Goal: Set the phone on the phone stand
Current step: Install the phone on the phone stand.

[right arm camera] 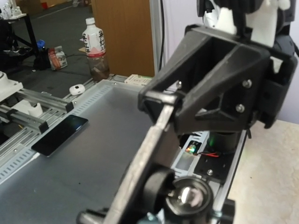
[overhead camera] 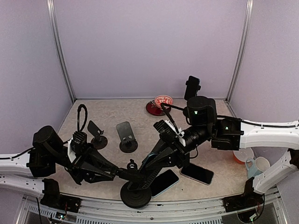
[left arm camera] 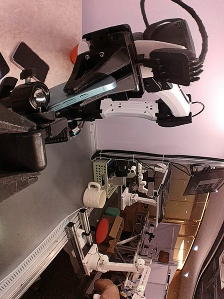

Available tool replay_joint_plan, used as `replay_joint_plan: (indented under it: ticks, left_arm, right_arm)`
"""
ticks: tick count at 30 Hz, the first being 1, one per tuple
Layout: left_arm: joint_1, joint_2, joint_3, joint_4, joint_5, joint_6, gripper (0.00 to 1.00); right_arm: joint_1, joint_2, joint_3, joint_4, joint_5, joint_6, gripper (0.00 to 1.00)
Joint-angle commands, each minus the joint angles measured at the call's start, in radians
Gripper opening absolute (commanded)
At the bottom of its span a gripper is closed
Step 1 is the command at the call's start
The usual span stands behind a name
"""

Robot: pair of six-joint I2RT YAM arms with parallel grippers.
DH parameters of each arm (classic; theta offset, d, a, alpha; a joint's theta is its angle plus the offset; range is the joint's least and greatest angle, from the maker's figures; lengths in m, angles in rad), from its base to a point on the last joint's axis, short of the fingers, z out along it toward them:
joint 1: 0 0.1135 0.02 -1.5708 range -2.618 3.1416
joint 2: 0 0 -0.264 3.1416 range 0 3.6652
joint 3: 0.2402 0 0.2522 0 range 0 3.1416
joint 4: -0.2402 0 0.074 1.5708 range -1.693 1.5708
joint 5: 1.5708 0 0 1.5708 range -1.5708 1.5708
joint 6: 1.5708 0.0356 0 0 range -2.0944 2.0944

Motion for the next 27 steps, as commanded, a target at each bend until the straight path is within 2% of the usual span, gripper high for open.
replay_joint_plan:
  ticks: [1, 4, 7, 10, 13, 16, 19, 27]
  left_arm:
    - [0.000, -0.032, 0.006, 0.091, -0.099, 0.026, 0.00]
    - [0.006, -0.070, 0.006, 0.054, -0.157, 0.039, 0.00]
    - [0.015, -0.105, 0.005, 0.033, -0.189, 0.040, 0.00]
    - [0.021, -0.111, 0.005, 0.030, -0.183, 0.034, 0.00]
    - [0.022, -0.092, 0.007, 0.036, -0.165, 0.028, 0.00]
    - [0.020, -0.062, 0.014, 0.050, -0.145, 0.019, 0.00]
    - [0.020, -0.030, 0.029, 0.057, -0.126, 0.014, 0.00]
    - [0.014, -0.008, 0.042, 0.066, -0.115, 0.002, 0.00]
  right_arm:
    - [0.037, -0.013, 0.077, 0.060, -0.035, -0.012, 0.00]
    - [0.041, -0.028, 0.109, -0.106, 0.004, -0.084, 0.00]
    - [0.045, -0.062, 0.119, -0.269, 0.233, -0.137, 0.00]
    - [0.043, -0.119, 0.103, -0.315, 0.436, -0.130, 0.00]
    - [0.041, -0.197, 0.096, -0.279, 0.513, -0.126, 0.00]
    - [0.041, -0.260, 0.110, -0.224, 0.486, -0.132, 0.00]
    - [0.042, -0.261, 0.147, -0.195, 0.382, -0.143, 0.00]
    - [0.085, -0.063, 0.250, -0.170, 0.105, -0.187, 0.00]
